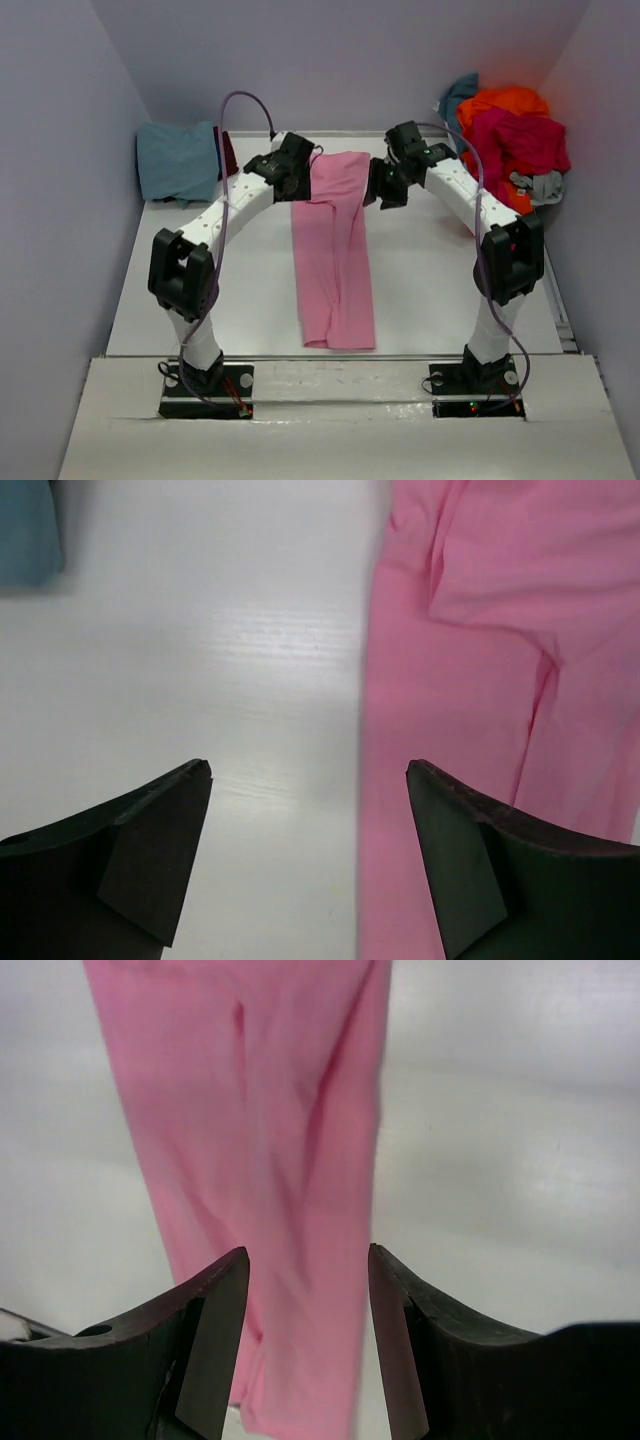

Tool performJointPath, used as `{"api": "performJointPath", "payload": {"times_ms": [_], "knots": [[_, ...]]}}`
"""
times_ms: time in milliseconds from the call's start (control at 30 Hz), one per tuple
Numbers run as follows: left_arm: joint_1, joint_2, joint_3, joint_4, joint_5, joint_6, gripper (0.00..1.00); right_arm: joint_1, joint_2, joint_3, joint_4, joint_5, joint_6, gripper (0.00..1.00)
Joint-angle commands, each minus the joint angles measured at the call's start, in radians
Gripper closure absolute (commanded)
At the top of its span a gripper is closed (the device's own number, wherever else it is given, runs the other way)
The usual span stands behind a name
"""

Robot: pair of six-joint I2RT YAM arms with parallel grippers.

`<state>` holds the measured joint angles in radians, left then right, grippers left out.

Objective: Fold and stack the t-shirts
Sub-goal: Fold the tshirt

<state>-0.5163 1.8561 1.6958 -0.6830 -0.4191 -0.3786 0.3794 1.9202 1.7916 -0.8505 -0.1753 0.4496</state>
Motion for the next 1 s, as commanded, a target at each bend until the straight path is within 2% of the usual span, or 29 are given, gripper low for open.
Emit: {"api": "performJointPath", "payload": {"times_ms": [0,33,100,200,400,533,967], "knots": [[-0.102,-0.107,-0.299,0.040,0.031,-0.109,0.09,0.065,-0.076,-0.219,-0.009,0.008,0.032,0.43],[-0.137,-0.154,-0.394,0.065,0.045,-0.126,0.09,0.085,-0.117,-0.301,-0.005,0.004,0.038,0.43],[-0.169,-0.195,-0.470,0.082,0.109,-0.173,0.10,0.107,-0.171,-0.416,0.020,-0.025,0.063,0.43],[-0.235,-0.225,-0.586,0.088,0.127,-0.230,0.10,0.130,-0.207,-0.495,0.042,-0.053,0.083,0.43],[-0.281,-0.333,-0.734,0.115,0.198,-0.304,0.10,0.168,-0.312,-0.662,0.065,-0.072,0.124,0.43],[-0.313,-0.396,-0.794,0.106,0.210,-0.330,0.10,0.179,-0.368,-0.745,0.071,-0.096,0.138,0.43],[-0.478,-0.452,-0.923,0.138,0.279,-0.431,0.09,0.372,-0.411,-0.903,0.177,-0.174,0.290,0.43]]}}
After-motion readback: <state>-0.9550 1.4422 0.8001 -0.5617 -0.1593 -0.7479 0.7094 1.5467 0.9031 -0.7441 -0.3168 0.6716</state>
